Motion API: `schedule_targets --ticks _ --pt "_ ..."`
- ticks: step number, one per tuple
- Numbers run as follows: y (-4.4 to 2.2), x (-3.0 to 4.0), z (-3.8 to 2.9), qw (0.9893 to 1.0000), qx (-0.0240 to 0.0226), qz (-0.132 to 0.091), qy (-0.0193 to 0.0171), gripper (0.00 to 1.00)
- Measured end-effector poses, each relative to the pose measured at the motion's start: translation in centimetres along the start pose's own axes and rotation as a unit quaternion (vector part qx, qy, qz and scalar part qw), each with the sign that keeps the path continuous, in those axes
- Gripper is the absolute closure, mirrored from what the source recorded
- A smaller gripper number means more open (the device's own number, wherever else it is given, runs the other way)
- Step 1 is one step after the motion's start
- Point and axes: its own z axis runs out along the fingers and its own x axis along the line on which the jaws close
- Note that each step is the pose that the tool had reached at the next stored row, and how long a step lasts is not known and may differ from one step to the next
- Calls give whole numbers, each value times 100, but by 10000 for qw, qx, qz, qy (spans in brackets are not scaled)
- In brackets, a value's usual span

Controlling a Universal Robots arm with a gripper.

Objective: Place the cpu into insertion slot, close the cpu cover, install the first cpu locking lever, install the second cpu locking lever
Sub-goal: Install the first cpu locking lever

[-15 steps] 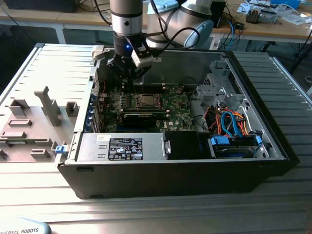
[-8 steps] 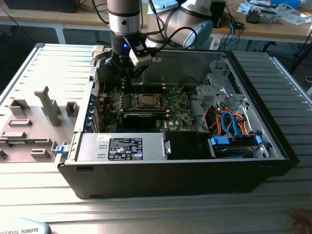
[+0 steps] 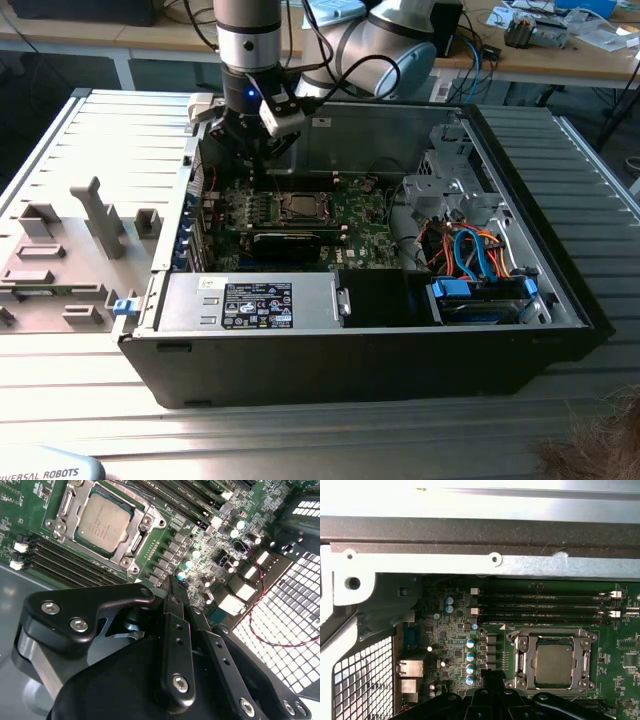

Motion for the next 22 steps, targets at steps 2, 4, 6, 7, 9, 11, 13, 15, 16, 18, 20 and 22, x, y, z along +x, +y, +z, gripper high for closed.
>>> schedule_targets --ticks 2,4,6,7,9,11,13,15,16,18,20,22 --pt "0 5 1 10000 0 0 0 89" --pt "1 10 1 10000 0 0 0 89" --pt "2 13 2 10000 0 0 0 89" --pt "2 15 2 10000 0 0 0 89" --pt "3 19 2 10000 0 1 0 89" --pt "5 23 2 10000 0 0 0 89" --pt "7 28 2 10000 0 1 0 89" --pt "18 41 2 10000 0 0 0 89" --pt "23 46 2 10000 0 0 0 89" --pt "44 45 3 10000 -3 0 -1 89" --pt "68 45 2 10000 -10 1 0 89" --pt "80 45 1 10000 -73 0 -2 89"
